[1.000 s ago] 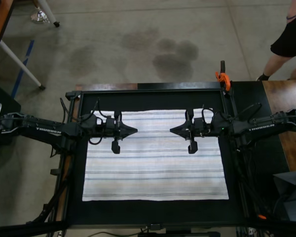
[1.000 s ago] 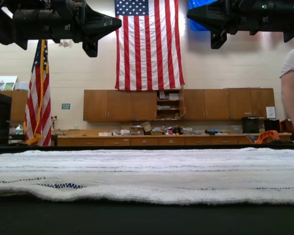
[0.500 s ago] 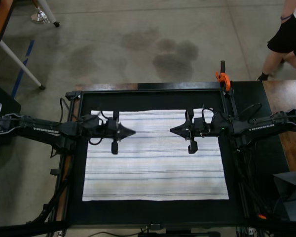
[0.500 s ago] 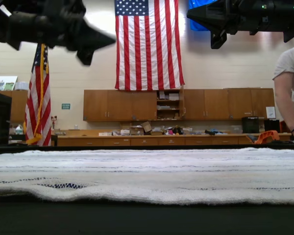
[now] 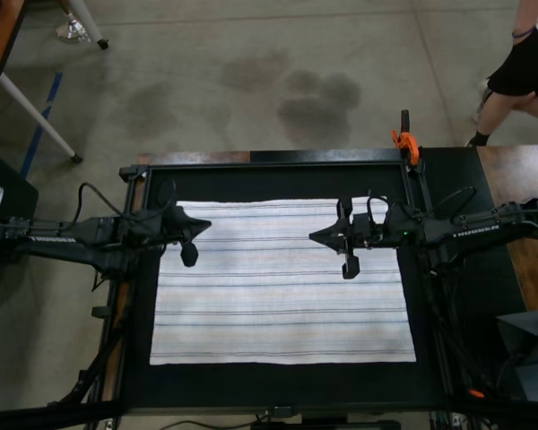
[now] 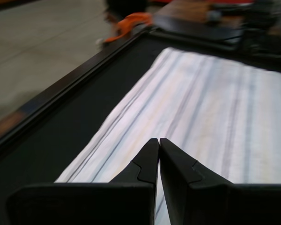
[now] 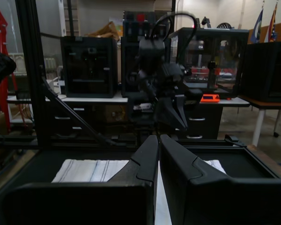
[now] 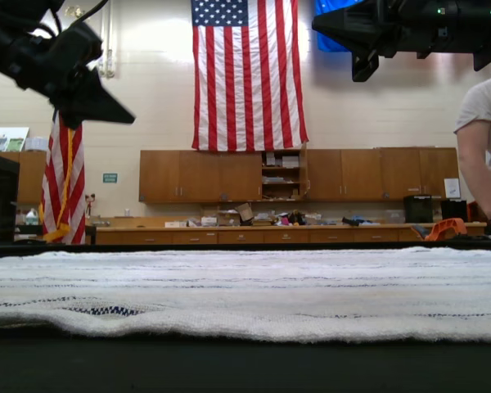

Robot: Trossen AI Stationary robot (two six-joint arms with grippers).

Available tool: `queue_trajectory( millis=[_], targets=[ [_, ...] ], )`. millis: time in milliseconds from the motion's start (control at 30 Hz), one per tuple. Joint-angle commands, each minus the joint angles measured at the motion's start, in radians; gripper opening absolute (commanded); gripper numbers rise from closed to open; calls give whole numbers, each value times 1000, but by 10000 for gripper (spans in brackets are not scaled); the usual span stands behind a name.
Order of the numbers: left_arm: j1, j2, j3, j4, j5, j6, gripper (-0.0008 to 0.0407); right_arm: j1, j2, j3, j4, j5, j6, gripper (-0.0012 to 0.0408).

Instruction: Fold the towel

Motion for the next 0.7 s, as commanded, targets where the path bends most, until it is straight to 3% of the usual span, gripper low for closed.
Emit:
queue_trajectory(
  millis=[0,67,267,400,533,667],
  targets=[
    [1,-21,-21,-48,-96,-72,0,1,1,0,-1,0,50,0],
    [1,-32,-54,-73,-195,-135,0,6,0,0,0,0,123,0],
    [5,-36,-154,-98,-315,-377,0,6,0,0,2,0,254,0],
    [41,-36,-211,-128,-318,-531,0,6,0,0,2,0,302,0],
    [108,-26,-220,-277,-317,-681,0,6,0,0,1,0,311,0],
    [179,-24,-220,-316,-317,-711,0,6,0,0,1,1,313,0]
  ],
)
